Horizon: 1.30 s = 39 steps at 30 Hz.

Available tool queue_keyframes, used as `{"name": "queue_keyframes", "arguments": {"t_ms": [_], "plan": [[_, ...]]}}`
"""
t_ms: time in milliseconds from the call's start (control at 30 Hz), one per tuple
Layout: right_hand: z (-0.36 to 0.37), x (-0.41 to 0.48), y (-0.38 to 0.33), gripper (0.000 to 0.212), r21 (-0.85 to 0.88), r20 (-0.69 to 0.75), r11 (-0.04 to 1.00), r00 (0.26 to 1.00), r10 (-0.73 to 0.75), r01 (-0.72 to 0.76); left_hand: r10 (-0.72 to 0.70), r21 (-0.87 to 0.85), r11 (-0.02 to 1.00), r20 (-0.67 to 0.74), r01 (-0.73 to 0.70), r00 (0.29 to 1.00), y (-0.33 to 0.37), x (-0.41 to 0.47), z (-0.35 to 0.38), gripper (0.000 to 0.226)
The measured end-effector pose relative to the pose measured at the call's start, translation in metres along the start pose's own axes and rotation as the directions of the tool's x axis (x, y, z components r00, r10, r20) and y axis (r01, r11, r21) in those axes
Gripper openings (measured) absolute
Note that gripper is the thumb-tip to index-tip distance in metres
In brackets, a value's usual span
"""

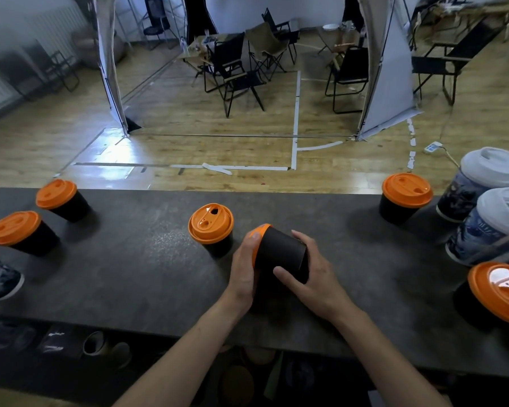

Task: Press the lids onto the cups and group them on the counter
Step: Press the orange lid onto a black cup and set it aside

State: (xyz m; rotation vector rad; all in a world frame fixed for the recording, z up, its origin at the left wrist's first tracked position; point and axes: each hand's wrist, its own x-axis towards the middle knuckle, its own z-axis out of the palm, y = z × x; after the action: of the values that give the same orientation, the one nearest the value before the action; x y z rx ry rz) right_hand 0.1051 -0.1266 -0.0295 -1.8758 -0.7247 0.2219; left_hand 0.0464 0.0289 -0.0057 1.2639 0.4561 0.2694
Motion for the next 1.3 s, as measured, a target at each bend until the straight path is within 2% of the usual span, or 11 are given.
{"name": "queue_keyframes", "arguments": {"t_ms": [100, 200, 400, 633, 800, 1000, 1100, 1200, 1300], "plan": [[-0.0013, -0.0014, -0.0028, 0.078, 0.004, -0.002, 1.000, 1.000, -0.018, 0.018, 0.001, 0.043, 0.999, 0.021, -0.002, 1.000, 0.0027, -0.0011, 0.0014, 0.054], [-0.0018, -0.0023, -0.0029, 0.078, -0.017, -0.009, 0.999, 0.999, -0.050, 0.050, 0.051, 0.120, 0.991, 0.006, -0.051, 0.999, 0.0019, 0.0010, 0.0022, 0.057], [-0.0038, -0.0026, -0.0051, 0.066, 0.028, 0.006, 1.000, 1.000, 0.005, -0.006, -0.017, -0.051, 0.999, 0.051, 0.020, 0.999, 0.0014, -0.0011, -0.0010, 0.049], [-0.0031, -0.0029, -0.0008, 0.079, 0.051, -0.024, 0.998, 0.999, -0.035, 0.036, 0.012, 0.046, 0.999, 0.001, -0.012, 1.000, 0.0028, -0.0016, 0.0057, 0.062], [-0.0017, -0.0020, -0.0035, 0.069, 0.088, -0.028, 0.995, 0.998, 0.053, -0.050, 0.020, 0.013, 1.000, 0.043, -0.021, 0.999, -0.0008, -0.0006, 0.0021, 0.066], [-0.0040, -0.0020, 0.0000, 0.068, 0.080, -0.047, 0.997, 0.999, 0.023, -0.019, 0.056, 0.119, 0.991, 0.059, -0.062, 0.997, -0.0013, 0.0025, 0.0032, 0.058], [-0.0030, -0.0021, -0.0022, 0.067, 0.095, -0.033, 0.995, 0.999, 0.028, -0.024, 0.025, 0.049, 0.998, 0.075, -0.029, 0.997, 0.0008, 0.0033, -0.0003, 0.062], [-0.0037, -0.0013, -0.0042, 0.056, 0.122, -0.026, 0.991, 0.997, 0.067, -0.063, 0.000, -0.036, 0.999, 0.082, 0.002, 0.997, 0.0020, 0.0016, 0.0001, 0.065], [-0.0039, -0.0013, -0.0059, 0.053, 0.127, -0.032, 0.990, 0.997, 0.066, -0.061, 0.010, -0.013, 1.000, 0.043, -0.009, 0.999, 0.0041, 0.0011, 0.0019, 0.060]]}}
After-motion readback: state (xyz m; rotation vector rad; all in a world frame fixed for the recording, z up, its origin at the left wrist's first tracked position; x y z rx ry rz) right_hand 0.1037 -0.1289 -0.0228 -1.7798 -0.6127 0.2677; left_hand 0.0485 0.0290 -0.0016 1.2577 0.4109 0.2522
